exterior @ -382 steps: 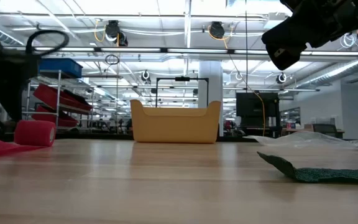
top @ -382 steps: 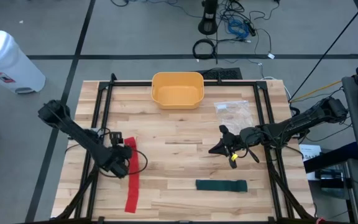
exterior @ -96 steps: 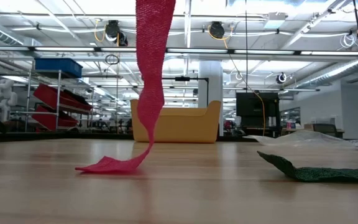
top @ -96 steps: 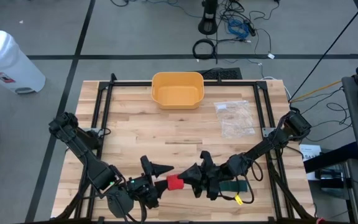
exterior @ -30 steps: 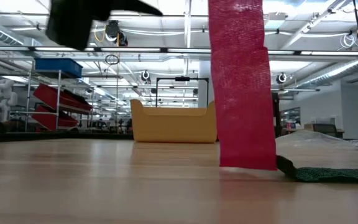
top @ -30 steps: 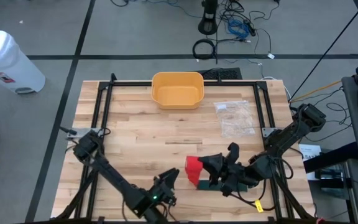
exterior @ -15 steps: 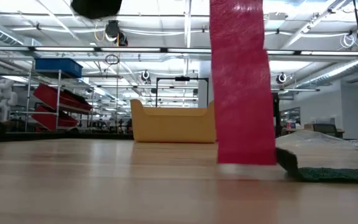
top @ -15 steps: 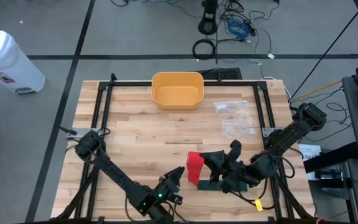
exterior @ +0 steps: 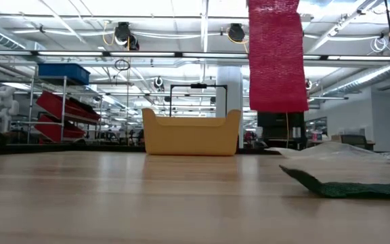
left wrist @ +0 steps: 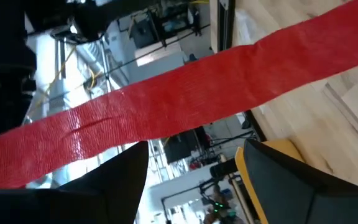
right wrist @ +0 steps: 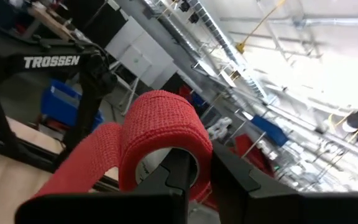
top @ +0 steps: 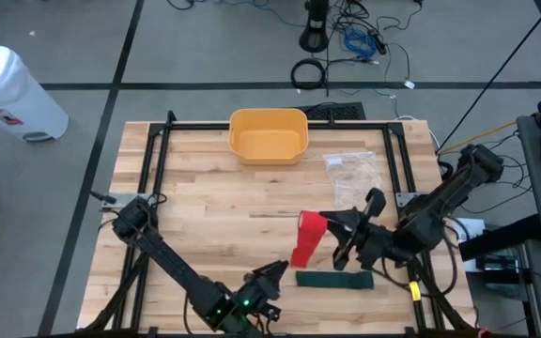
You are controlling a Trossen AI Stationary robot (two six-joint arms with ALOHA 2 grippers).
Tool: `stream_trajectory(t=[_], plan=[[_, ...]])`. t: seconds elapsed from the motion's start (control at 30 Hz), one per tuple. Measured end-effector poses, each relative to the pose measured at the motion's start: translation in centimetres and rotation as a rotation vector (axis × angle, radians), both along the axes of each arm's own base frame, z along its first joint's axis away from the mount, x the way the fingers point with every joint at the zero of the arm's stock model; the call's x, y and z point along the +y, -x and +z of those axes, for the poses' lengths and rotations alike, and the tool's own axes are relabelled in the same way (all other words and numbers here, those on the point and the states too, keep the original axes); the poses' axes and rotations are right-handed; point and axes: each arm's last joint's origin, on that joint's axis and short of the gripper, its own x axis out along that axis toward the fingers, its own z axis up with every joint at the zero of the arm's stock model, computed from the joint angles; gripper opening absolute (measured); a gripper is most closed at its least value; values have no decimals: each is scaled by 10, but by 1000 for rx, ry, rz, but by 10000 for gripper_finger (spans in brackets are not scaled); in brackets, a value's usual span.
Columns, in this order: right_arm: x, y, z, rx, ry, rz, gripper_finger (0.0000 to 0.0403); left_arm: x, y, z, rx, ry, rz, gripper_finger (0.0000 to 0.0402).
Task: Roll bandage
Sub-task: Roll the red bandage
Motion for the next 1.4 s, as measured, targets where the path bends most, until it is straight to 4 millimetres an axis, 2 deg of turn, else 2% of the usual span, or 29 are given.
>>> stream_trajectory(t=[0.17,0.37,0.47,0.57,0.83,1.0,1.17,1.3,1.4], plan=[[-7,9,4,16,-63,34,41,10,-10,3,103,-63,-34,270],[-10,12,4,40,-81,45,41,38,-29,2,162,-103,11,270],[-12,14,5,43,-88,48,41,45,-34,2,167,-90,11,270],[-14,17,7,41,-95,47,41,42,-33,2,174,-86,-6,270],[-23,27,15,20,-134,53,41,18,-18,2,207,-126,-83,270],[-23,26,13,23,-155,78,41,25,-22,2,238,-161,-74,270],[-19,24,9,33,-202,186,41,30,-26,2,246,-165,-63,270],[-18,24,6,51,-214,218,41,23,-24,4,267,-154,-133,270],[-17,23,5,60,-208,277,41,16,-23,14,282,-173,-188,270]])
